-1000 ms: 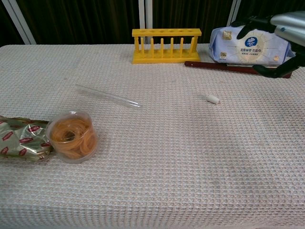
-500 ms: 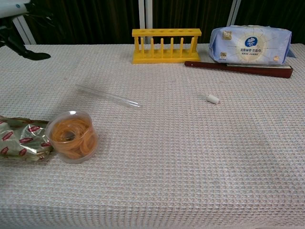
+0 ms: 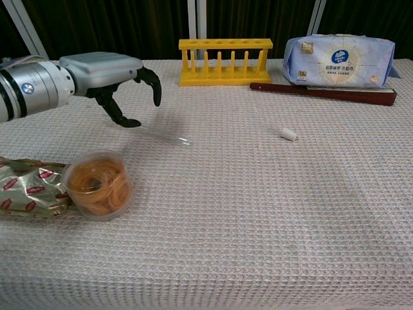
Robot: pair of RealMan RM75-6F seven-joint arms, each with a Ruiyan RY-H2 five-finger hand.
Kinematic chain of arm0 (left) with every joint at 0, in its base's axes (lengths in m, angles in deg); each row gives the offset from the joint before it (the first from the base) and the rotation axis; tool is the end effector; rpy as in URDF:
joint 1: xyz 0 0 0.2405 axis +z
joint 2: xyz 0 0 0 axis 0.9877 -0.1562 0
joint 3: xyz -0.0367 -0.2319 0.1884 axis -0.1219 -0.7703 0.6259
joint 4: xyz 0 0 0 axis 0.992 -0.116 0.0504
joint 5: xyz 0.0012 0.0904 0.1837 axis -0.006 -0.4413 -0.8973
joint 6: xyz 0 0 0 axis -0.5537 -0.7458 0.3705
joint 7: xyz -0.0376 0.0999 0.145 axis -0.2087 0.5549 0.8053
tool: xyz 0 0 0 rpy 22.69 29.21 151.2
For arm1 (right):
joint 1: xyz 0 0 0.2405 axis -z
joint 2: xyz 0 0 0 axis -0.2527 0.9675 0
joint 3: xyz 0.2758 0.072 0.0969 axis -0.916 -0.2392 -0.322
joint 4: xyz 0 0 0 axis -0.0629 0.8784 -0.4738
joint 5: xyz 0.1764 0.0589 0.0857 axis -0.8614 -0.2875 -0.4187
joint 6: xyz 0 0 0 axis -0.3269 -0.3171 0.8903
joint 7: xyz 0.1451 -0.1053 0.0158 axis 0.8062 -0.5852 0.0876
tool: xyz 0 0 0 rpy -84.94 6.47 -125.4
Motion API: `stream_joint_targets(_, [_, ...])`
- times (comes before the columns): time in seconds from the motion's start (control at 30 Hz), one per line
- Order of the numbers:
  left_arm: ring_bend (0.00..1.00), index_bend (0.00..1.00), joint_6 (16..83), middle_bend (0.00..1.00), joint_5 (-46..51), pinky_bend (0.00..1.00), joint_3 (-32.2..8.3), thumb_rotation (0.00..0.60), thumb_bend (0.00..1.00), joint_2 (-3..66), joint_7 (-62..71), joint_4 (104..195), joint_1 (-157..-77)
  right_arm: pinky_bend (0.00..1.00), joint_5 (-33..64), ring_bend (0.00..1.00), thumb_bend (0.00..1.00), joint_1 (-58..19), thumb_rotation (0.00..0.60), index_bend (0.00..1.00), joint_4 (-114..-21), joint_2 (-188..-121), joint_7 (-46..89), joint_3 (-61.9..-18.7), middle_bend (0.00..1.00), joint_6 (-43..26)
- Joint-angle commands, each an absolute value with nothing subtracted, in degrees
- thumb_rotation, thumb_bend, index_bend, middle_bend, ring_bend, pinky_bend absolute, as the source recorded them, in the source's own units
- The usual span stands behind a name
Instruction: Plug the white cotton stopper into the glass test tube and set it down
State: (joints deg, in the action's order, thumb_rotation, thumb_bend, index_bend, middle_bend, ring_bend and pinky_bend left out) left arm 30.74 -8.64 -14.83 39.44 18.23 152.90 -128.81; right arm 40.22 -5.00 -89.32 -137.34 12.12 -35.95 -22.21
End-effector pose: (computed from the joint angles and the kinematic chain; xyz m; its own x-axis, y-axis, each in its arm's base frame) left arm -0.1468 0.4304 -0.0456 0.5545 0.2489 0.7941 0.7638 -0.5311 -0.3669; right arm -0.2610 -0.3053 0.1516 0.4366 0.0380 0.8988 -0.8571 -0.2860 0.4285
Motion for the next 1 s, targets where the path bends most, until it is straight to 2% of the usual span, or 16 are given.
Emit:
stream_joint_targets(0.03, [0.17,0.43,29.0,0.23,-4.7,0.19,-14.6,0.6,0.24,43.1,20.8,150.4,-130.4,0.11,39.8,0.08,0.38,-5.1,0.6,0.07,-89.0,-137.6,12.2,-36.1,0.21,-21.8])
stream_joint_targets(0.3, [0.17,0.41,27.9,0.23,0.0,0.19,-15.0,0.6,0.25,46.1,22.5,147.8,-131.7,0.11,39.4,0.08,0.38,-5.2,0.6,0.07,-88.4,-137.8,12.7,-36.4,0.21,-21.4])
stream_joint_targets(0.43, [0.17,0.41,28.3,0.23,1.4,0.19,-15.3,0.6,0.29,47.0,22.6,146.8,-132.0,0.11,39.4,0.08,0.38,-5.1,0.6,0.07,-88.1,-137.9,12.9,-36.2,0.21,-21.1])
stream_joint_targets(1.0, [0.17,0.44,28.8,0.23,2.9,0.19,-14.2,0.6,0.31,47.0,22.3,145.7,-131.9,0.11,39.3,0.08,0.38,-4.9,0.6,0.07,-87.9,-138.3,12.8,-36.2,0.21,-20.8])
